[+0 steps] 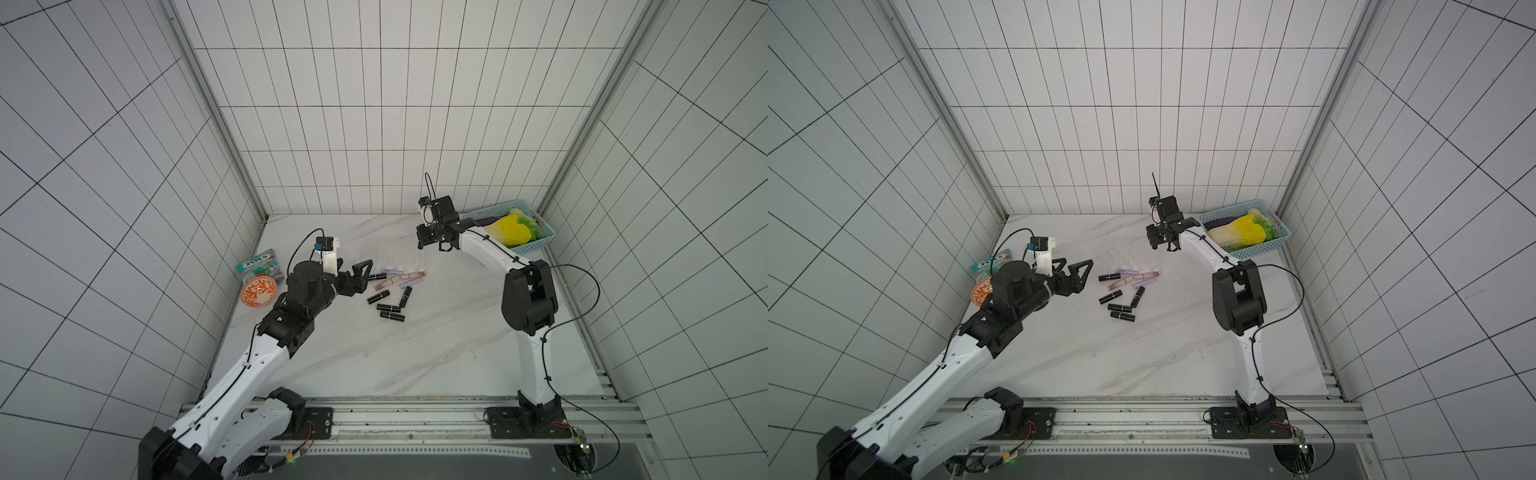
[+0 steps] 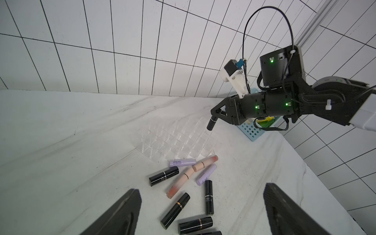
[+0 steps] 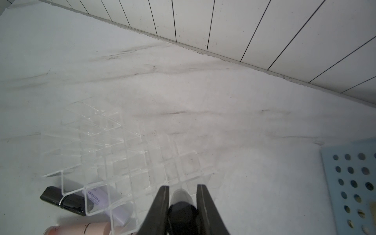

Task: Arrange the lipsticks in the organizer
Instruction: Place the lipstick in the storage box.

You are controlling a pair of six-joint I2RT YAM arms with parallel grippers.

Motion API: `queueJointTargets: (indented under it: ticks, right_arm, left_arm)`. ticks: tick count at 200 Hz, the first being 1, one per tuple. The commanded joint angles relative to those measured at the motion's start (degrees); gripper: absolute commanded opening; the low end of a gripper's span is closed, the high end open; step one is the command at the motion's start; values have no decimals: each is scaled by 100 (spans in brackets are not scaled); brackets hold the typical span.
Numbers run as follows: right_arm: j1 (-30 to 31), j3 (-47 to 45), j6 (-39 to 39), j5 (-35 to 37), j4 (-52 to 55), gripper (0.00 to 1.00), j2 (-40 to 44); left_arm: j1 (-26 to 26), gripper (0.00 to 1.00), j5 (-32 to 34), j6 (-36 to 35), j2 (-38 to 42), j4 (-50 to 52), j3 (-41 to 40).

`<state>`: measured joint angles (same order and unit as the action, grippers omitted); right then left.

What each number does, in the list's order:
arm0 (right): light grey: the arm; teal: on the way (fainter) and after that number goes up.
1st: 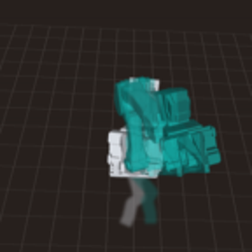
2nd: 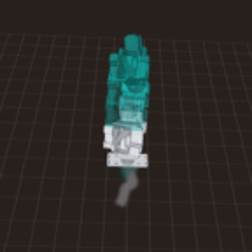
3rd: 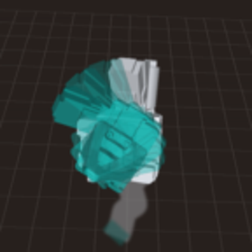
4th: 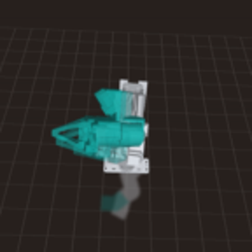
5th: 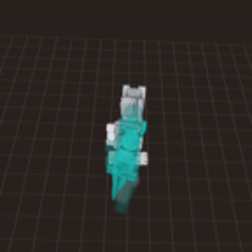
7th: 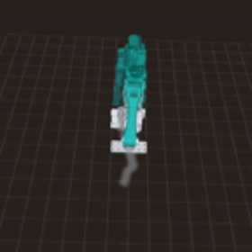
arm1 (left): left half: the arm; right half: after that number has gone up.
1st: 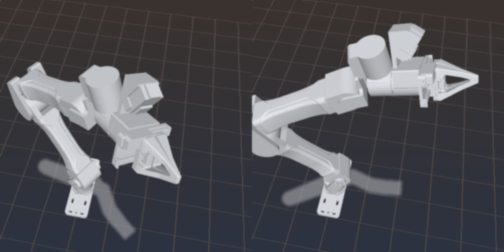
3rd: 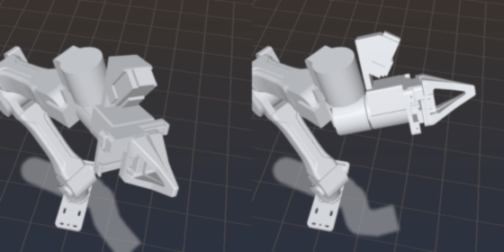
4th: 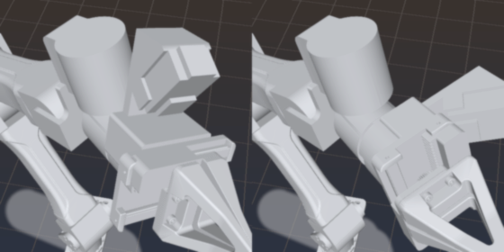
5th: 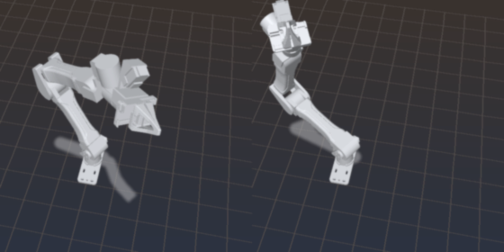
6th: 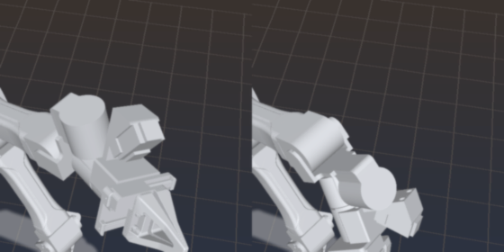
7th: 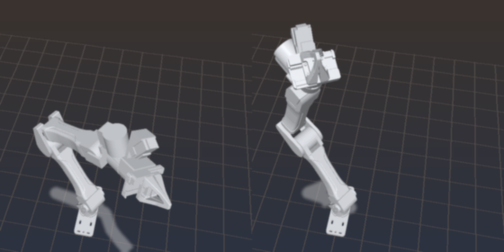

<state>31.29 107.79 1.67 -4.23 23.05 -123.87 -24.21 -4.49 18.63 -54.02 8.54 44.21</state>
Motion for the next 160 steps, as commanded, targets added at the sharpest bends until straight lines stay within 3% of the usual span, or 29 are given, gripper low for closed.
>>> queueJointTargets:
  ticks: [1,160]
  right_arm:
    - [88,-67,-72,47,-75,19,131]
    - [-6,-262,-105,149,-169,19,92]
  left_arm:
    - [30,92,26,17,84,-124,-52]
    - [30,92,5,7,120,-124,-96]
